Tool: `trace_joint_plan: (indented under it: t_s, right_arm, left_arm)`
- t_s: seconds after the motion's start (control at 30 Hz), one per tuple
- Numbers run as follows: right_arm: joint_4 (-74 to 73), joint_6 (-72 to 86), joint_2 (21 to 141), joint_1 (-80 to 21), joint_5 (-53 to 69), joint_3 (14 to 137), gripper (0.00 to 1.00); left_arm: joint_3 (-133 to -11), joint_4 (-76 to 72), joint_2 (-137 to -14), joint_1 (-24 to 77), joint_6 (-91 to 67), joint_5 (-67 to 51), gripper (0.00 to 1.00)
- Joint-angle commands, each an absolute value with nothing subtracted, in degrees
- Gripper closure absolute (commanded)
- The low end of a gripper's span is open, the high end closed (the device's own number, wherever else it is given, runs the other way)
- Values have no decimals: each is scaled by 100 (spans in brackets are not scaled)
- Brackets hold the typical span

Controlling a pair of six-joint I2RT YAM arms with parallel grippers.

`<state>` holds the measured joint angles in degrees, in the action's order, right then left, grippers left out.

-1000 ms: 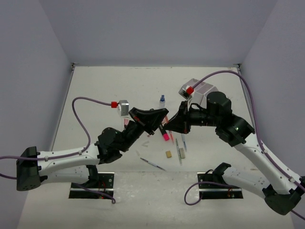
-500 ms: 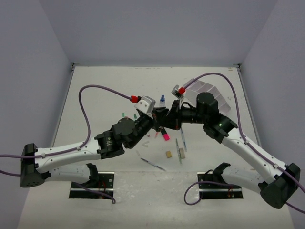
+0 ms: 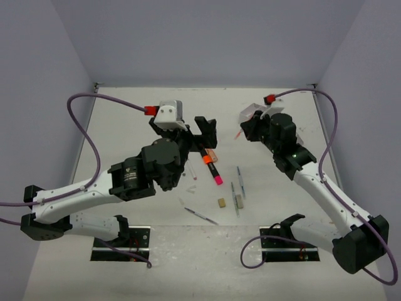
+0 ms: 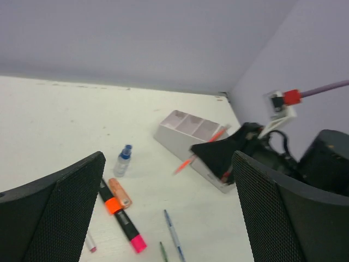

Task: Sort the stationery into containers
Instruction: Place the pen in the storage box.

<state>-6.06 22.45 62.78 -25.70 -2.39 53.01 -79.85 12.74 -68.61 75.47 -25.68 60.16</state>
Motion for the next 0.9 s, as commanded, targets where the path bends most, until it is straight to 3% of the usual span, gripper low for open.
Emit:
trace_joint_plan:
  t_s: [0.0, 0.3, 0.8, 0.87]
  right_arm:
    - [-485, 1998, 6815, -2052, -2797, 6102, 100]
    - [-492, 1793, 8313, -1312, -3116, 7151, 100]
    - [-343, 1925, 9145, -1213, -2847, 6943, 100]
    - [-330, 2001, 9134, -1213, -2831, 6824, 93]
  left_arm:
    - [-7276, 2031, -6481, 7388, -3084, 6557, 0]
    - [-5670, 2193, -6937, 6405, -4076, 4571, 0]
    - [-4882, 2062, -6811, 5902, -4175, 4201, 0]
    - [-4855, 2097, -6746, 5864, -4155, 4201, 0]
